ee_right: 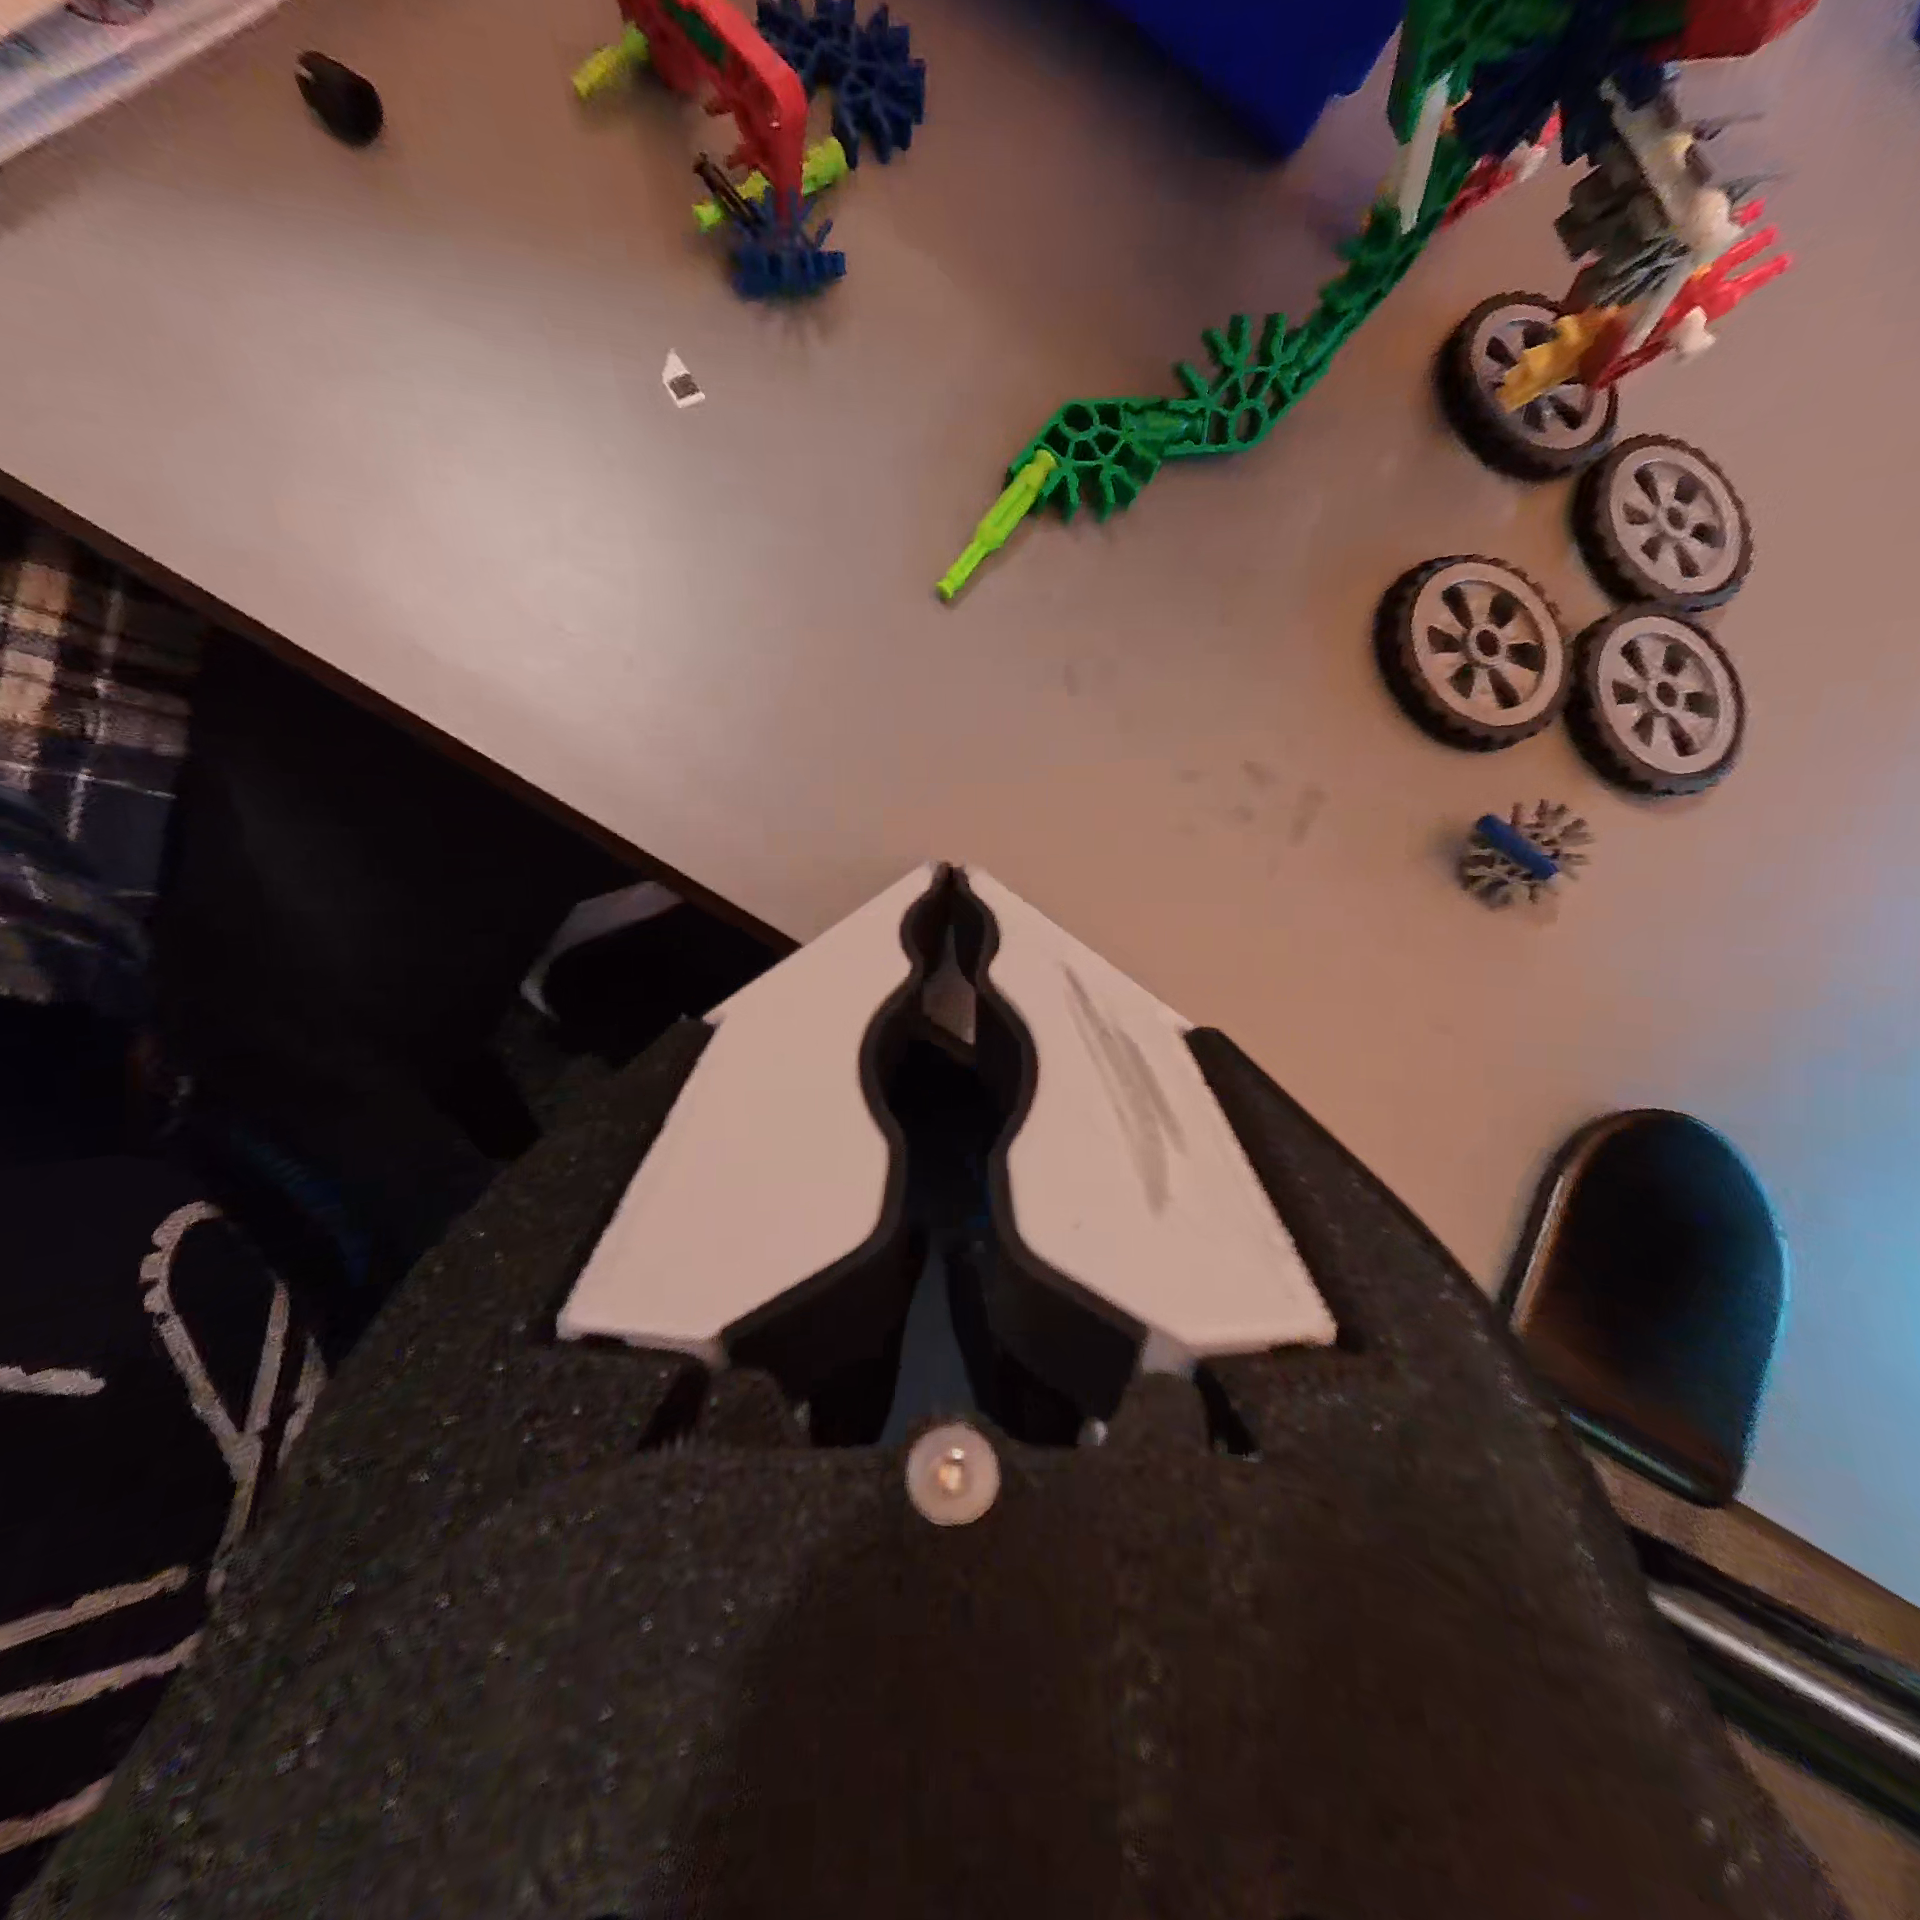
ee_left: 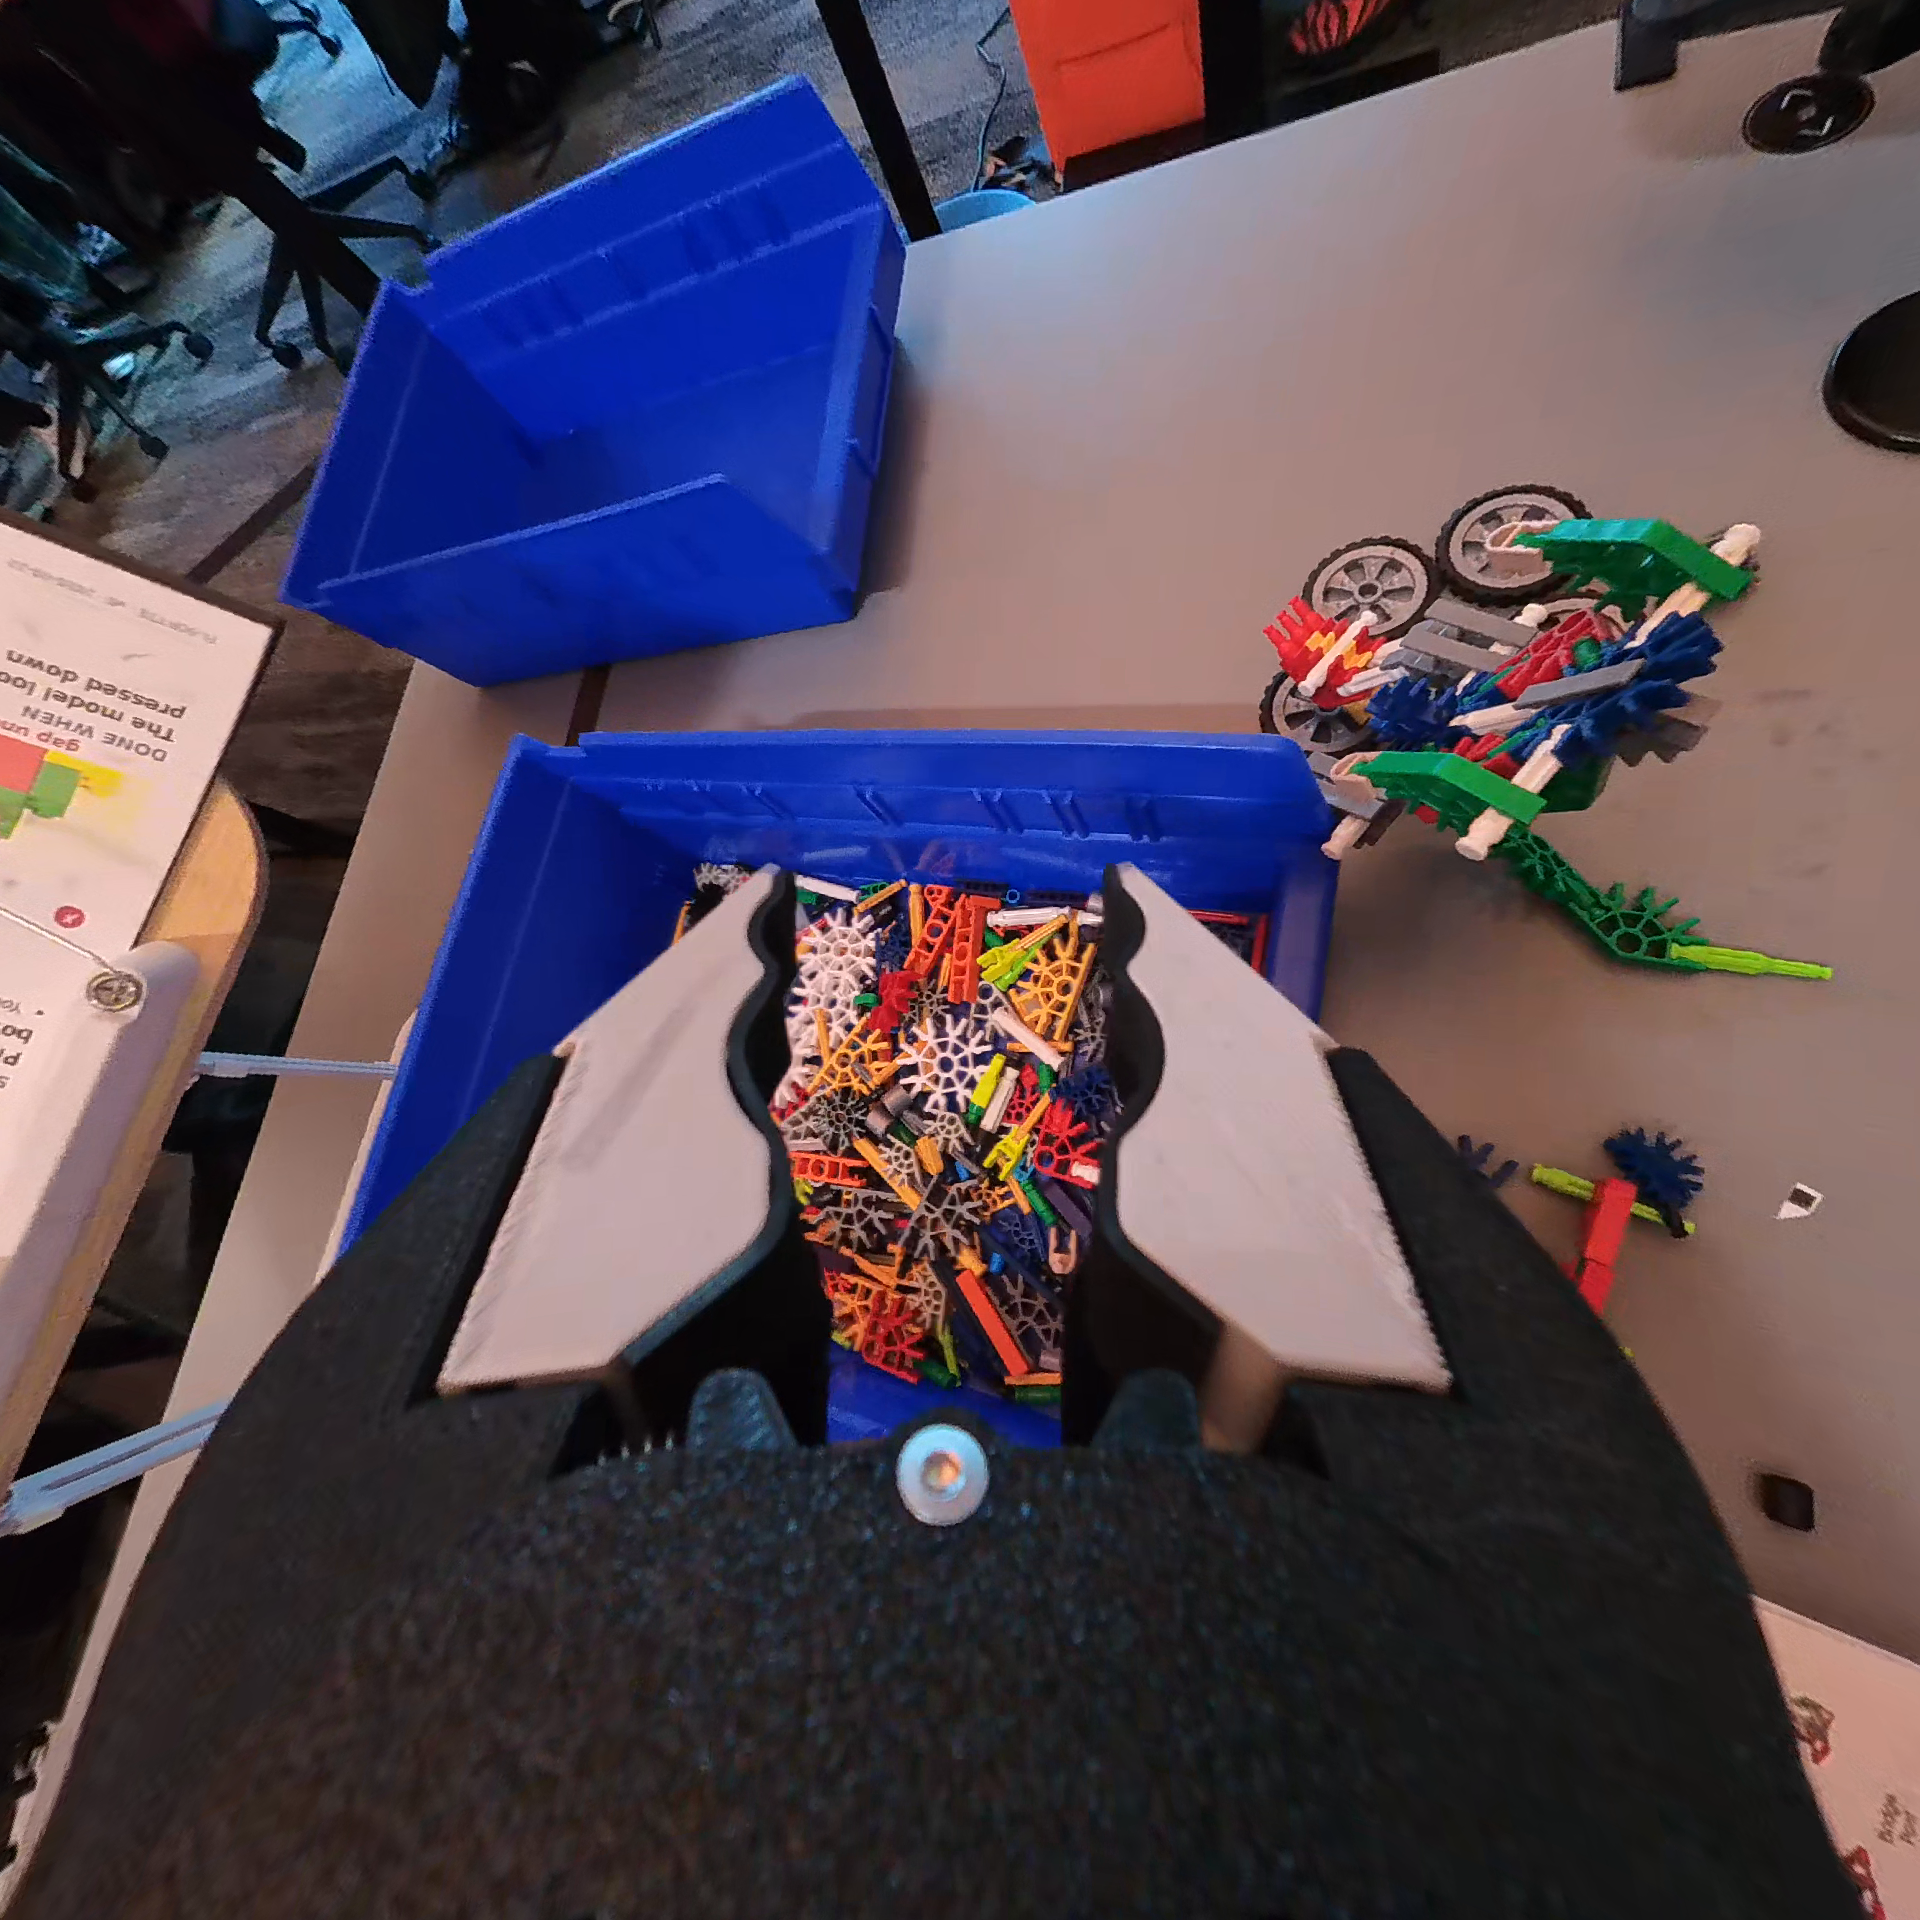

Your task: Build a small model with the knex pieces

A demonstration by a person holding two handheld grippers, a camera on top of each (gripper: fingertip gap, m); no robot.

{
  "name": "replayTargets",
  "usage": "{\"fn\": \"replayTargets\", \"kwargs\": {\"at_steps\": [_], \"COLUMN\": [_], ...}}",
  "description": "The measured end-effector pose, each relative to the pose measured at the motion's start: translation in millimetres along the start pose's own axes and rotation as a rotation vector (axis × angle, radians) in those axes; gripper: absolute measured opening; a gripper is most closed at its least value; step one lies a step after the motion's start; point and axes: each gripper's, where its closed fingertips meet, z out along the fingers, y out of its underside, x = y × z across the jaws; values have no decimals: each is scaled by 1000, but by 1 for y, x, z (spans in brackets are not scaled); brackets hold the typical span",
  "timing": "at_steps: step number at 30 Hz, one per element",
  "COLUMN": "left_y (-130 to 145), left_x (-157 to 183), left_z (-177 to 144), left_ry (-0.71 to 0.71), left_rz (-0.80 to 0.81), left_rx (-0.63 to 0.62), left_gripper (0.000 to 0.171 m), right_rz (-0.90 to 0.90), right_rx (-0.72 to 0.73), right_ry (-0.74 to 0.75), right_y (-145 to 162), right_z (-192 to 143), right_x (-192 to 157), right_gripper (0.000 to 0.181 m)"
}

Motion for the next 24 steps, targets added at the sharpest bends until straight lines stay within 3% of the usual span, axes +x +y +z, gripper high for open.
{"fn": "replayTargets", "kwargs": {"at_steps": [5,10,17,24], "left_y": [-3,-9,-29,-69], "left_x": [-2,-2,14,68], "left_z": [-5,-11,-17,-50], "left_ry": [-9,-11,-12,-3], "left_rz": [-2,-2,42,66], "left_rx": [17,41,77,208], "left_gripper": [57,57,59,64], "right_rz": [36,195,146,78], "right_rx": [27,177,184,238], "right_ry": [-36,-9,131,224], "right_y": [1,-7,8,31], "right_z": [-4,-54,-93,-142], "right_x": [11,56,83,84], "right_gripper": [0,5,5,5]}}
